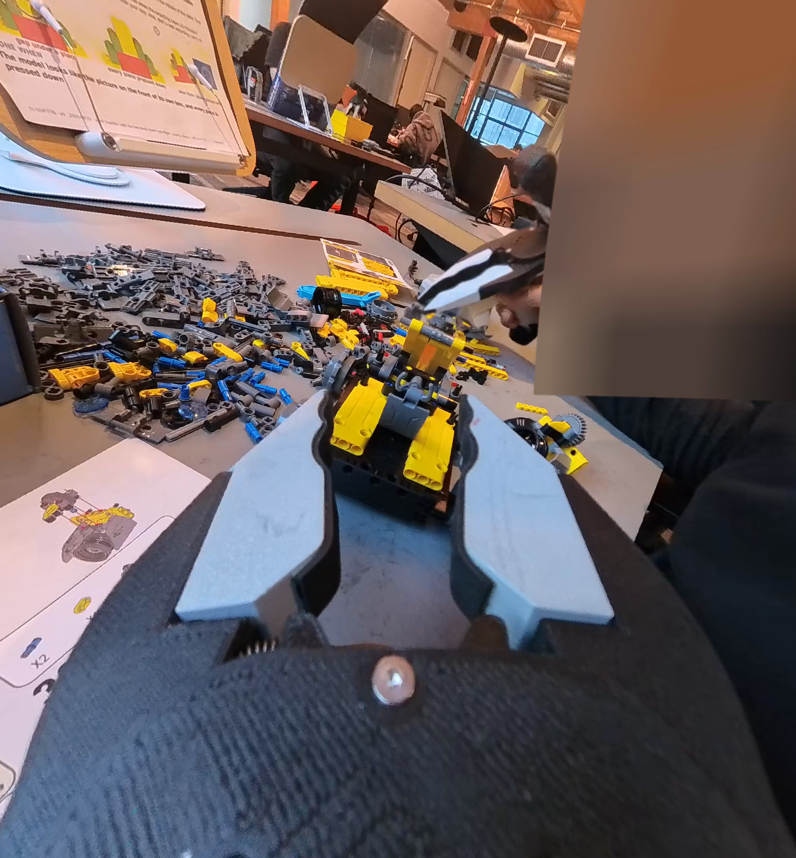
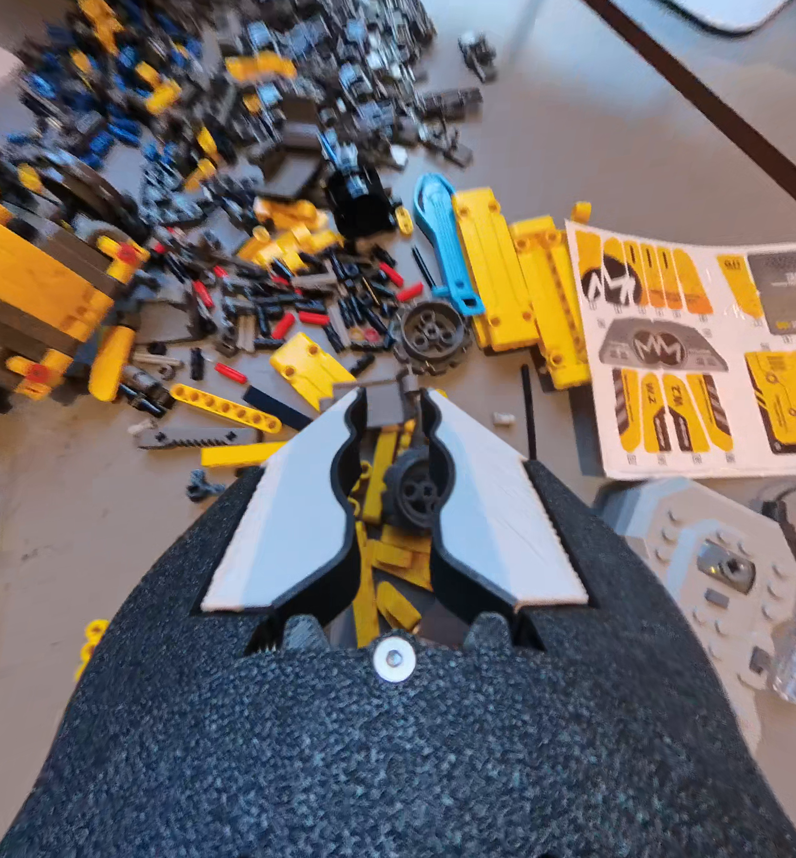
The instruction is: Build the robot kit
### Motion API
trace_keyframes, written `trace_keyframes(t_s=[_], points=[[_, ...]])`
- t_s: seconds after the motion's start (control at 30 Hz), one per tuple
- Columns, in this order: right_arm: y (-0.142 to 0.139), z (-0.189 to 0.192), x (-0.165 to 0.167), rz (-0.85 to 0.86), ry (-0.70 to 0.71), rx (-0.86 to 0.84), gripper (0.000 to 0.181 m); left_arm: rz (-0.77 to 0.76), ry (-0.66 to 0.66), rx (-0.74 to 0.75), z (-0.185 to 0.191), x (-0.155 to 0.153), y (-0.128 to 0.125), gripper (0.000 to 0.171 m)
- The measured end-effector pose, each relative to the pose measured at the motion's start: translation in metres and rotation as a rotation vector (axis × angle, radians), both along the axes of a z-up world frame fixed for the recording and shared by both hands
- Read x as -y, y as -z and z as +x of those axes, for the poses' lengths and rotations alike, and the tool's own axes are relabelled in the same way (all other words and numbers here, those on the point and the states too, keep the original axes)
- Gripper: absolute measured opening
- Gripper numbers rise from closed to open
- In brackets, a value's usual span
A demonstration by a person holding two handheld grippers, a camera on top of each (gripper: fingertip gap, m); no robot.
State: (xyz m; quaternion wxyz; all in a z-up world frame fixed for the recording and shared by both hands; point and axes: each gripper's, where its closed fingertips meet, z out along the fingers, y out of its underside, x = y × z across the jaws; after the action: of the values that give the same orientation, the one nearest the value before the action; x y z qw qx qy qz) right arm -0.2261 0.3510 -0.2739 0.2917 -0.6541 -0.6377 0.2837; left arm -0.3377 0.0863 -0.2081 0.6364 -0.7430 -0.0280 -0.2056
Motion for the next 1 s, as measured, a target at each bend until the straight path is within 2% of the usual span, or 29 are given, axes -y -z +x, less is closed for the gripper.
trace_keyframes(t_s=[0.1,0.2,0.37,0.5,0.6,0.73,0.93,1.0], points=[[-0.022,-0.016,0.01,-0.018,-0.037,-0.07,0.023,0.004,0.003,0.004,0.0,0.0,0.0,0.05],[-0.03,-0.033,0.022,-0.023,-0.091,-0.075,0.023,0.004,0.005,0.007,0.0,0.0,-0.001,0.05],[-0.022,-0.069,0.05,0.003,-0.251,0.027,0.022,0.007,0.008,0.013,0.0,0.001,-0.001,0.051],[-0.013,-0.103,0.064,0.088,-0.371,0.121,0.007,0.015,0.009,0.018,0.0,0.001,-0.002,0.05],[-0.001,-0.12,0.079,0.112,-0.458,0.181,0.008,0.018,0.012,0.025,-0.001,0.002,-0.003,0.05],[0.019,-0.13,0.087,0.151,-0.505,0.244,0.009,0.024,0.017,0.039,-0.001,0.002,-0.004,0.05],[0.022,-0.126,0.097,0.078,-0.549,0.242,0.005,0.033,0.022,0.049,-0.001,0.002,-0.005,0.05],[0.023,-0.119,0.09,0.094,-0.537,0.281,0.007,0.036,0.021,0.052,-0.001,0.003,-0.005,0.05]])
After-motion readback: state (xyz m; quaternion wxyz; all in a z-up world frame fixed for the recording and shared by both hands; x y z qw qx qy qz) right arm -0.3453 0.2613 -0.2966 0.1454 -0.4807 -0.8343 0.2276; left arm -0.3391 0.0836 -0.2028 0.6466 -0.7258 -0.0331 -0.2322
